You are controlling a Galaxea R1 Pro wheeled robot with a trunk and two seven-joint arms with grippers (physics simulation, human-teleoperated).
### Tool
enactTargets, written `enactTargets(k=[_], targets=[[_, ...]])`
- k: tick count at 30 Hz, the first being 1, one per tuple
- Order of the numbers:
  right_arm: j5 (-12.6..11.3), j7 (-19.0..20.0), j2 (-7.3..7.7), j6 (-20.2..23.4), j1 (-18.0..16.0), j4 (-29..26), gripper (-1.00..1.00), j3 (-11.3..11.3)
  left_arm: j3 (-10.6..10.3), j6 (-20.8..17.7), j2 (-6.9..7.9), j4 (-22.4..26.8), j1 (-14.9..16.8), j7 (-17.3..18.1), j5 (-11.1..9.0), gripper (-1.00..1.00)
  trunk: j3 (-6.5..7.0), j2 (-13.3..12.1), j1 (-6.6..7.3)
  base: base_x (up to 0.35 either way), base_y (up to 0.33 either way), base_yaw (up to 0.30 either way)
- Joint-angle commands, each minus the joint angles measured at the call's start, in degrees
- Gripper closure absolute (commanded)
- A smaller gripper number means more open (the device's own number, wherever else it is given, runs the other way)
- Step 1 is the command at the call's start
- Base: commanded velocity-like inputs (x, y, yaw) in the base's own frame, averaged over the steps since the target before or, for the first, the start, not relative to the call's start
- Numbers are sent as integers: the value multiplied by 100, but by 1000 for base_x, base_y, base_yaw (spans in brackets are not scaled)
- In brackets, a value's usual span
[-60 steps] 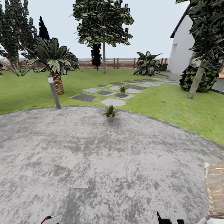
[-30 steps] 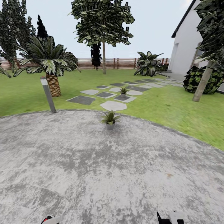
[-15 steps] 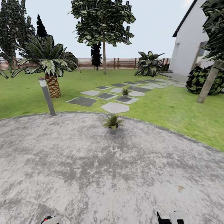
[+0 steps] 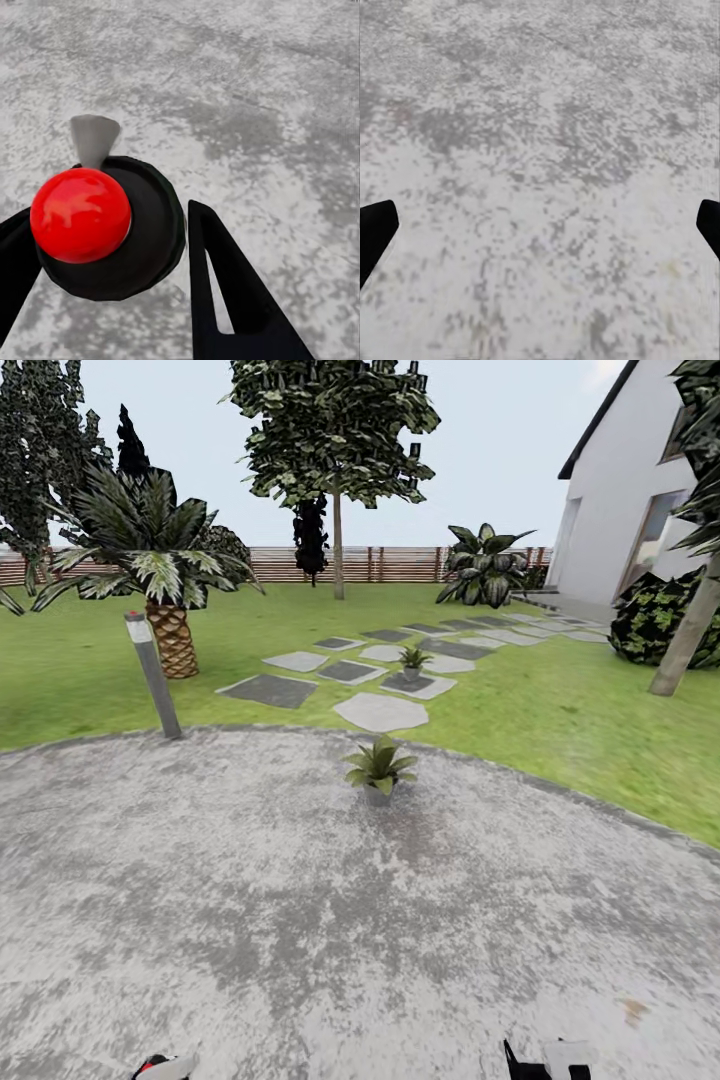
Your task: Pick up the pesticide atomizer in the garden and spray insectifuge to fully cover both potted plants in the garden.
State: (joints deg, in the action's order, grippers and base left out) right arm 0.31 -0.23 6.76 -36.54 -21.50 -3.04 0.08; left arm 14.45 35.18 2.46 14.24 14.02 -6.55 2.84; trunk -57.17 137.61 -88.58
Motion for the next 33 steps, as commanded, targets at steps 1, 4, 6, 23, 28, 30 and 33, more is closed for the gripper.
enactTargets(k=[1,4,6,23,28,30,33], targets=[[4,0,-1,-19,-4,5,-100,1,-4,16,0,-6,4,-39,33,100,-5,2,-2,286,229,0],[4,4,-6,-19,-4,5,-100,1,-4,16,0,-5,4,-39,33,100,-5,2,-2,285,231,-20],[4,5,-7,-19,-4,5,-100,1,-4,16,0,-6,4,-39,33,100,-5,2,-2,284,233,-132],[4,5,-8,-19,-4,7,-100,1,-4,16,0,-6,4,-39,33,100,-5,2,-2,278,240,-254],[4,5,-8,-19,-4,6,-100,1,-4,16,0,-2,4,-39,33,100,-5,2,-2,262,249,-263],[4,5,-8,-19,-4,5,-100,1,-4,16,0,-1,4,-39,33,100,-5,2,-2,250,256,-263],[4,5,-8,-19,-4,6,-100,1,-4,16,0,0,4,-39,33,100,-5,2,-2,243,268,-263]])
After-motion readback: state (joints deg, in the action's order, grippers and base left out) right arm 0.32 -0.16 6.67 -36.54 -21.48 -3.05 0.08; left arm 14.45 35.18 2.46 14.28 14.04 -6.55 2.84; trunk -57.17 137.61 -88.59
